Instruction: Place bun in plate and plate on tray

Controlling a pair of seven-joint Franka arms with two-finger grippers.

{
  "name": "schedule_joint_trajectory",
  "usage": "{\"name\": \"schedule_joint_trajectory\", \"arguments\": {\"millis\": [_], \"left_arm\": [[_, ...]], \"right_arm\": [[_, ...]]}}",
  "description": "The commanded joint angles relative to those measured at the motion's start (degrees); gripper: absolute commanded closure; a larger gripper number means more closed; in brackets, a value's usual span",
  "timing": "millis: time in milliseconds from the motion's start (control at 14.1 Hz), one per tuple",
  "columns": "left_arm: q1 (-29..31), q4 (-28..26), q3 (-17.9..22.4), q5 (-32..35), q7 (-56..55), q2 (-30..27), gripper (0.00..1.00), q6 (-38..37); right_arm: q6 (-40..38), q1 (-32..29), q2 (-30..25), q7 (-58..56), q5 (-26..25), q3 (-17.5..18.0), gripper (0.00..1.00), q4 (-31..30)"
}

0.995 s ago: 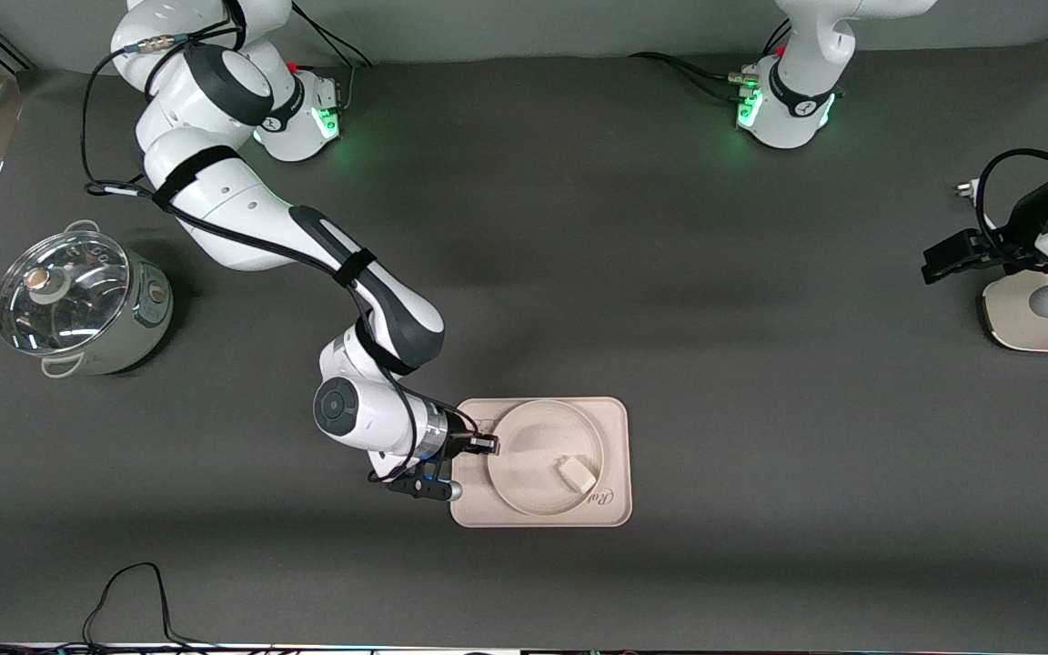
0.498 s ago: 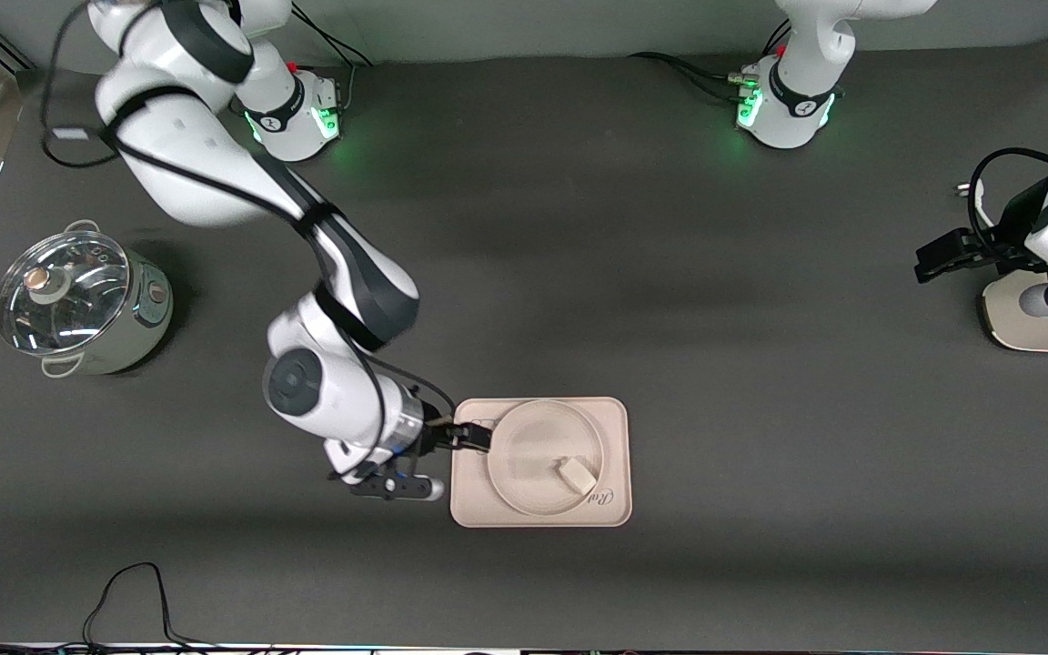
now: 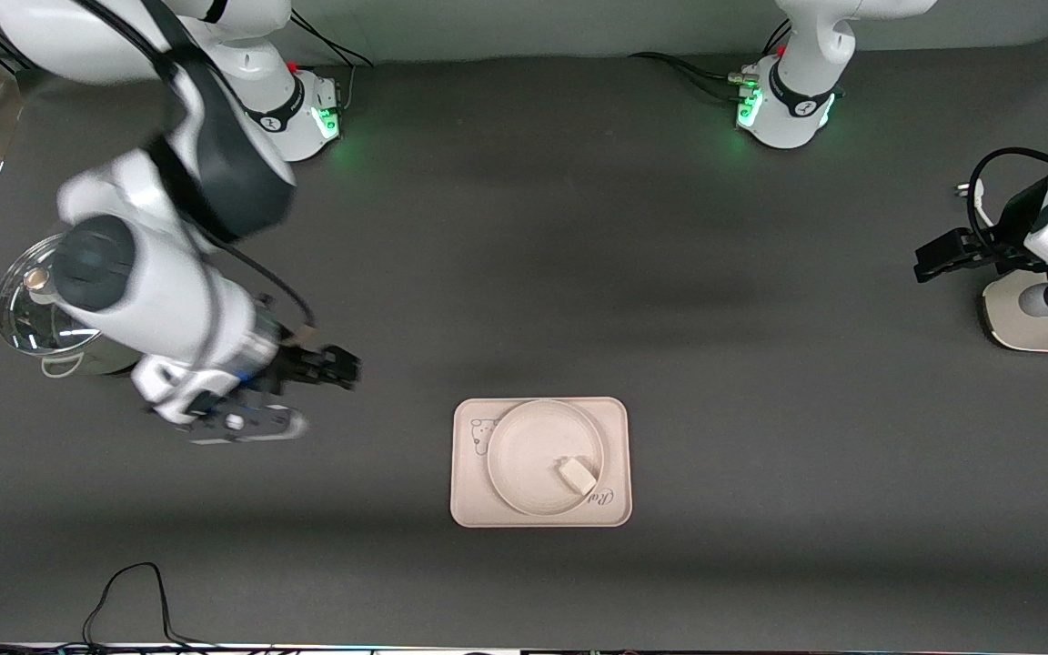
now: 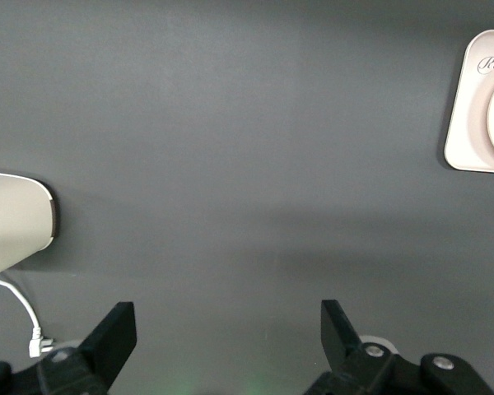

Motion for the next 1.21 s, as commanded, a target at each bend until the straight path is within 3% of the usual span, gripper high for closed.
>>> {"name": "schedule_joint_trajectory", "arguments": {"millis": [0,284,498,1137], "left_arm": [[-0.4,0.2,0.1,0.0,-0.9,-0.6,0.00,-1.1],[-0.5,0.3,-0.6,0.5,-1.1,-0.7,0.00,-1.1],[-0.5,0.3,-0.6,0.6,-1.1,-0.7,0.00,-1.1],[-0.4,0.9,-0.6,0.6,-0.8,-0.9,0.00,-1.8]], "right_arm": [[-0.1,0.1,-12.5,-10.9,9.2,-10.8,0.00,-12.1],[-0.9,0.1,-23.3,-12.8,8.4,-17.1,0.00,-21.1],[-3.6,0.1,-24.8,-13.8,6.5,-18.6,0.00,-21.0],[-4.7,0.7,-24.1,-13.5,4.9,-18.2,0.00,-22.0]]}}
